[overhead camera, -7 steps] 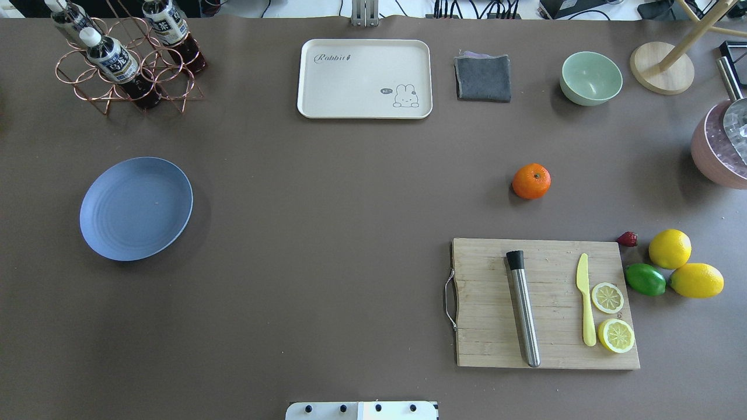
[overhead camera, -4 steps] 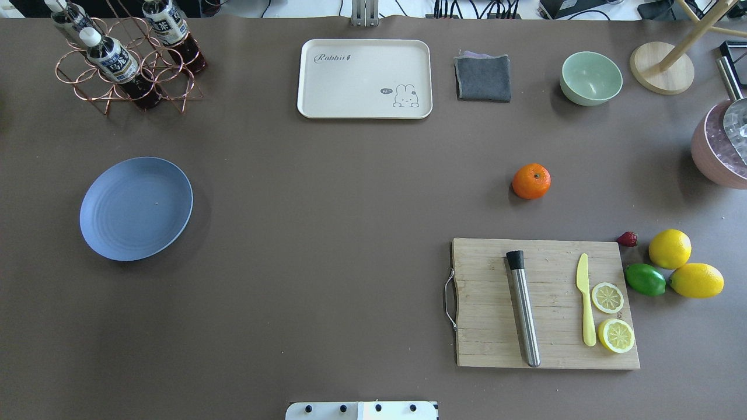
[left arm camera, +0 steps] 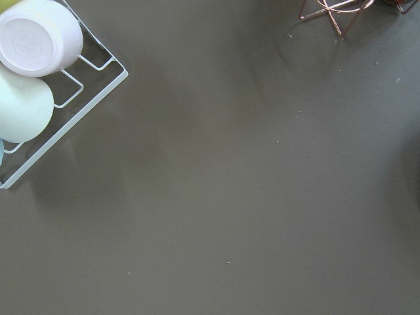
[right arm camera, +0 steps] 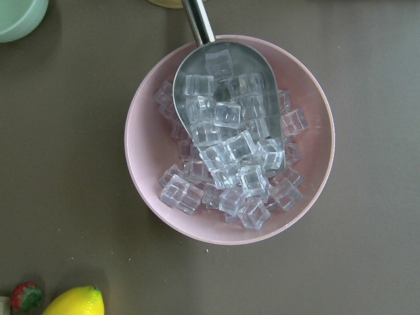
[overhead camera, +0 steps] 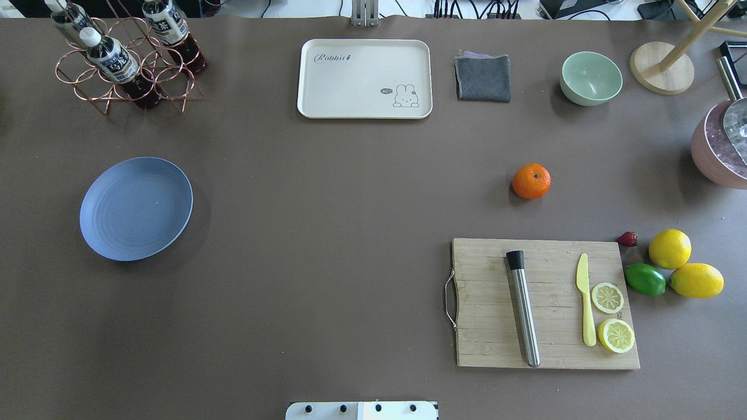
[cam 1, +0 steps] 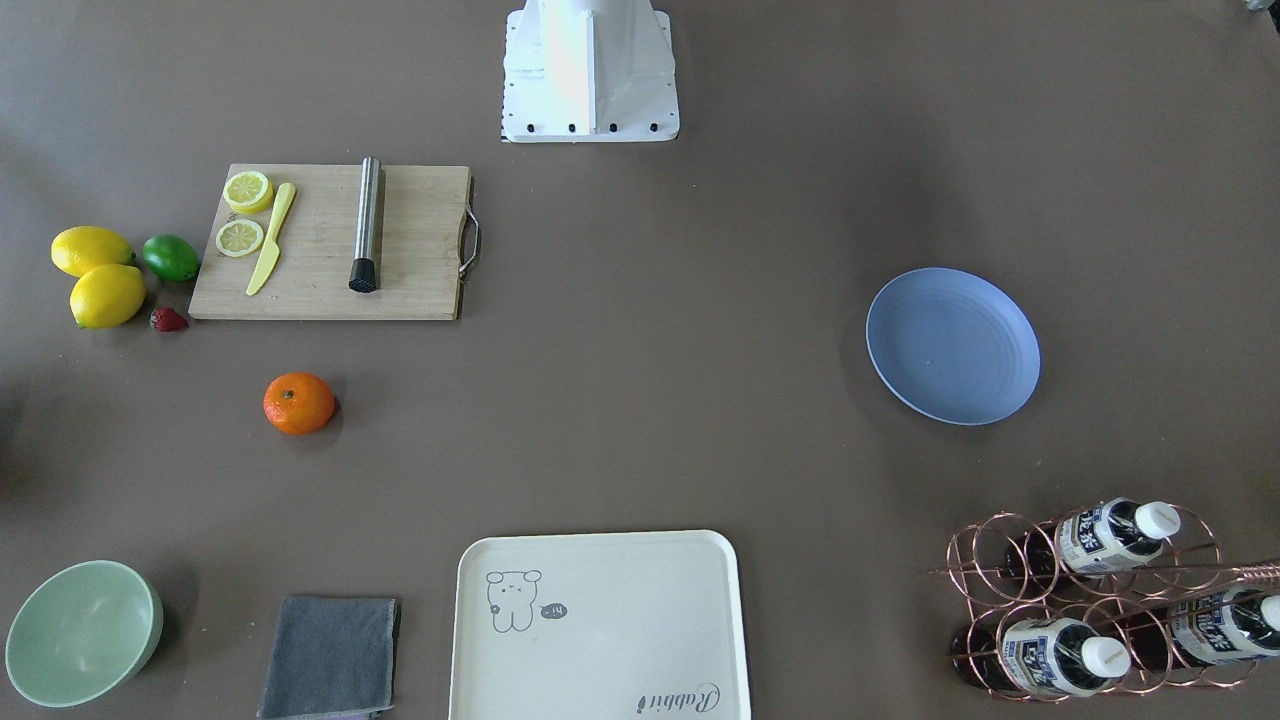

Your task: Pick orange to plate

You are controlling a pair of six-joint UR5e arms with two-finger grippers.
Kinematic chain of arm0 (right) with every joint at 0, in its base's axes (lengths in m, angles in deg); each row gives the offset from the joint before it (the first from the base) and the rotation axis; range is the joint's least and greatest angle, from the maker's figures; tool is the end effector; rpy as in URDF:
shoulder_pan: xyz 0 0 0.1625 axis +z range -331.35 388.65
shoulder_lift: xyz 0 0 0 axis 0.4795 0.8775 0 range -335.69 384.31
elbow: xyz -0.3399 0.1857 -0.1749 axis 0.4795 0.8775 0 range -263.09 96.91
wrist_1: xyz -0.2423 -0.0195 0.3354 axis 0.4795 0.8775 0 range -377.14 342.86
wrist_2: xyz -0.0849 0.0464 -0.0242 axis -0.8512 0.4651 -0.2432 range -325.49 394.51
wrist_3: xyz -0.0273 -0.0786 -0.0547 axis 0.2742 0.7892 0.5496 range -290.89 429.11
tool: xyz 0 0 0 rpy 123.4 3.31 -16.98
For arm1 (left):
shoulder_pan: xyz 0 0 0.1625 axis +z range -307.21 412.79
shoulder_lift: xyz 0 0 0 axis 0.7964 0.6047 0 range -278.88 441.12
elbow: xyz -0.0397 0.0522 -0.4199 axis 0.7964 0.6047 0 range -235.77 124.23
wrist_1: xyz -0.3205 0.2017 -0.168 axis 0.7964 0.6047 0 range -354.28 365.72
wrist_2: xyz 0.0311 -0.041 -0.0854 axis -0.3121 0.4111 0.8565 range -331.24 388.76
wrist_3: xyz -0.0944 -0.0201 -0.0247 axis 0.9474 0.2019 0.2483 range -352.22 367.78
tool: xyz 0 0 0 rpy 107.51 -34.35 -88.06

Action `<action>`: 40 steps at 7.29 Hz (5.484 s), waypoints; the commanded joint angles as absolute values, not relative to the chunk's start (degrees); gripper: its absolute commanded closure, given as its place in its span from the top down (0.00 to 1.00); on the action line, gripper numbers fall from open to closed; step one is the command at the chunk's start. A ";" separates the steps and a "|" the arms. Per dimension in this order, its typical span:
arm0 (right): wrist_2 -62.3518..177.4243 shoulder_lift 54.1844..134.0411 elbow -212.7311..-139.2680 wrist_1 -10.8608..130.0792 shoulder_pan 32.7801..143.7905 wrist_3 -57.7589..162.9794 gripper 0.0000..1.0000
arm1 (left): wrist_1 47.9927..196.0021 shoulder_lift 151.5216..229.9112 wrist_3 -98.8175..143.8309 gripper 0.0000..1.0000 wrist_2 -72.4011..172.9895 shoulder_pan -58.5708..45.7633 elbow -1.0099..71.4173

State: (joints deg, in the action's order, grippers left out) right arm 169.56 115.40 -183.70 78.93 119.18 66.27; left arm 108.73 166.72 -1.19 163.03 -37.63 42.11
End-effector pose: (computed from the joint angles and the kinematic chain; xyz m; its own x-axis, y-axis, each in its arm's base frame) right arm 0.0673 -0.4818 0.5868 0.7055 0.0135 0.7085 -0.0442 0.9987 0.0250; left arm -0.0673 -0.4742 0.6026 0.7098 0.3399 -0.6169 -0.1048 0.9171 0.3847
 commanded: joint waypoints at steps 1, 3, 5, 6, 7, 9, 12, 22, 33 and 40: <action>169.60 115.45 -184.16 78.93 119.18 66.21 1.00 | 109.08 167.60 -0.32 0.98 162.71 -37.47 41.80; 169.69 115.27 -184.25 78.93 119.18 66.21 1.00 | 109.69 167.17 4.34 0.98 162.80 -37.91 42.84; 169.69 115.10 -184.43 78.93 119.18 66.12 1.00 | 110.57 167.35 4.62 0.98 162.71 -37.65 40.47; 169.69 115.18 -184.34 78.93 119.18 65.60 1.00 | 110.66 167.43 4.44 0.98 162.71 -37.65 40.39; 169.69 115.10 -184.34 78.93 119.18 65.42 1.00 | 111.27 167.69 4.52 0.98 162.71 -37.56 40.56; 169.78 114.48 -184.17 78.49 118.92 64.20 1.00 | 115.12 167.34 6.70 0.98 163.06 -36.34 40.12; 169.95 114.57 -183.55 67.45 111.83 49.94 1.00 | 133.77 167.35 35.18 0.98 162.71 -21.88 38.73; 169.43 113.34 -183.29 55.64 101.78 30.53 1.00 | 157.15 171.65 53.30 0.98 156.13 -2.60 26.94; 169.16 113.69 -182.15 55.72 101.52 30.44 1.00 | 156.28 175.15 64.31 0.00 157.16 0.06 28.42; 166.18 107.82 -182.24 55.37 96.35 28.00 1.00 | 133.17 178.31 81.05 0.00 147.81 7.49 54.62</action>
State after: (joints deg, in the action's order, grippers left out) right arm 167.24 110.31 -182.73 55.31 98.67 29.86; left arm 136.68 176.64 78.25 152.97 3.59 51.90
